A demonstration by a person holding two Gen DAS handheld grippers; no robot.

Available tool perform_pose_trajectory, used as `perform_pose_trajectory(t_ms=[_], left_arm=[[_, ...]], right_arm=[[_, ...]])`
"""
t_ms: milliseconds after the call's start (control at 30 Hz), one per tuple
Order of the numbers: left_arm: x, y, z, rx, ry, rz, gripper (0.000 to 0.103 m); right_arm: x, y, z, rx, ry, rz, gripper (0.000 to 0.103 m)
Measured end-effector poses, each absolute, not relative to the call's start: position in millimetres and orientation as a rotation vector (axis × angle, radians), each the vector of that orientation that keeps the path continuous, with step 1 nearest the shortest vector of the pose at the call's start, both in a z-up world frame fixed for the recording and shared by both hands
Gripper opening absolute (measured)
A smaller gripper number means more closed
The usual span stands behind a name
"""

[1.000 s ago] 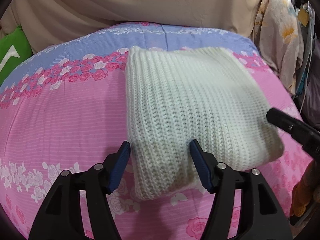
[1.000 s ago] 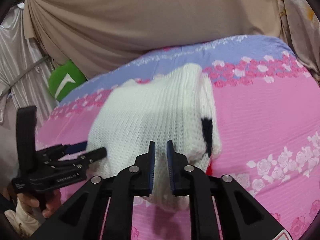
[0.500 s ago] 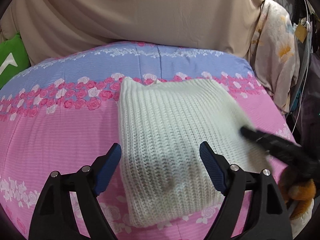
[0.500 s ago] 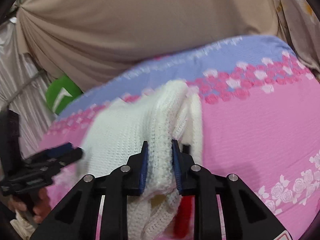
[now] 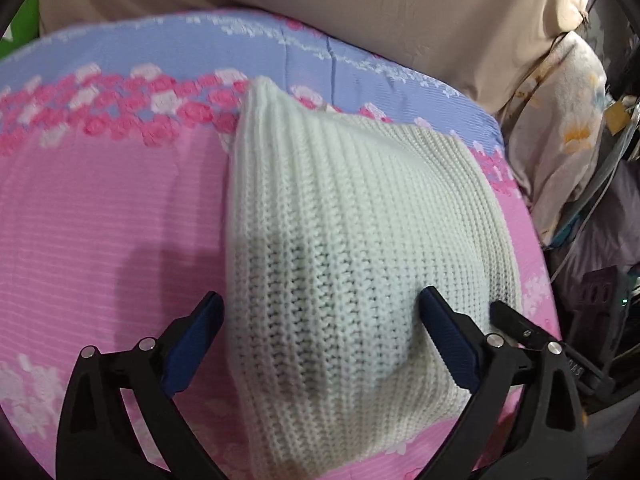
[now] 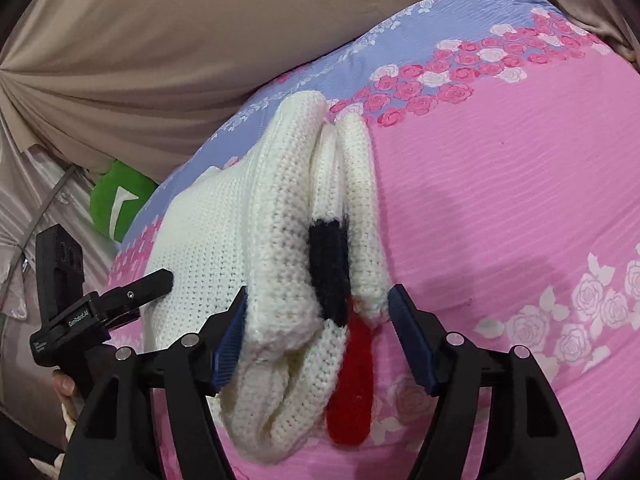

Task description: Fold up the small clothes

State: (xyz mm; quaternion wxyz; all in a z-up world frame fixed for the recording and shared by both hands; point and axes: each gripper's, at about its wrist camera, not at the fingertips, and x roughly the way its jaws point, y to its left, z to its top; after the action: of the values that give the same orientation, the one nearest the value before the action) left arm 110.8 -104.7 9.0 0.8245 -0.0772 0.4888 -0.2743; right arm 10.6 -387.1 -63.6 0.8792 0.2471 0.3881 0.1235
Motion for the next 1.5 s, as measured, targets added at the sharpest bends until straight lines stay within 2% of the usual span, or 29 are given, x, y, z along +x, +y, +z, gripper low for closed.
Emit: perform_pose_trajectory(t_ms=[133, 200, 233, 300, 367, 433, 533, 800, 933, 1000, 1067, 1100, 1167, 1233, 1367, 1500], left_arm=[[120.9, -110.6, -1.4, -0.212, 1.082, -0.637, 0.097], [123.0, -115.1, -0.9, -0.210, 1.082, -0.642, 0.095], [123.4, -116.9, 0.7, -0.202, 1.077, -0.641, 0.091], [119.5, -122.1, 9.6, -0.165, 1.042, -0.642, 0.078], [115.2, -125.5, 22.0, -0.126, 1.004, -0.653, 0.055], [112.6, -125.9, 34.6, -0.102, 0.971, -0.666, 0.049], [106.0, -127.3, 64.9, -0.061, 0.889, -0.720, 0.045], [86.9, -75.3, 185.7, -0.025, 0.522, -0.789, 0.046], [105.7, -43.3, 208.9, -0.010, 0.440, -0.722, 0.048], [133.0, -30.1, 196.2, -0.013, 0.459, -0.668, 0.054], [174.9, -15.9, 157.1, -0.041, 0.552, -0.605, 0.072], [190.3, -10.8, 137.0, -0.055, 0.601, -0.571, 0.074], [220.9, 11.8, 82.6, -0.104, 0.741, -0.454, 0.068], [228.0, 39.8, 55.5, -0.205, 0.827, -0.463, 0.066], [216.9, 66.7, 67.9, -0.264, 0.774, -0.469, 0.066], [210.5, 38.5, 89.4, -0.184, 0.740, -0.528, 0.067]], right_arm=[[27.0, -385.1, -69.5, 0.554, 0.818, 0.302, 0.082], [34.4, -379.5, -67.9, 0.535, 0.818, 0.311, 0.083], [38.3, -377.3, -67.9, 0.531, 0.818, 0.313, 0.083], [42.9, -373.0, -66.2, 0.526, 0.816, 0.322, 0.070], [39.7, -372.0, -57.3, 0.525, 0.783, 0.319, 0.051], [31.6, -371.2, -40.5, 0.505, 0.726, 0.322, 0.045], [21.0, -363.0, -5.9, 0.465, 0.638, 0.322, 0.044], [2.0, -315.6, 114.1, 0.314, 0.334, 0.413, 0.044], [38.3, -285.1, 128.7, 0.312, 0.312, 0.471, 0.047], [81.9, -268.2, 107.0, 0.333, 0.392, 0.491, 0.054], [125.1, -256.3, 62.9, 0.364, 0.512, 0.468, 0.058], [145.5, -252.3, 35.6, 0.368, 0.597, 0.426, 0.058], [161.8, -254.7, -7.1, 0.396, 0.713, 0.333, 0.047], [152.7, -264.8, -20.2, 0.461, 0.708, 0.344, 0.047], [132.4, -259.5, 18.7, 0.404, 0.605, 0.345, 0.045], [136.3, -212.2, 43.8, 0.240, 0.599, 0.402, 0.043]])
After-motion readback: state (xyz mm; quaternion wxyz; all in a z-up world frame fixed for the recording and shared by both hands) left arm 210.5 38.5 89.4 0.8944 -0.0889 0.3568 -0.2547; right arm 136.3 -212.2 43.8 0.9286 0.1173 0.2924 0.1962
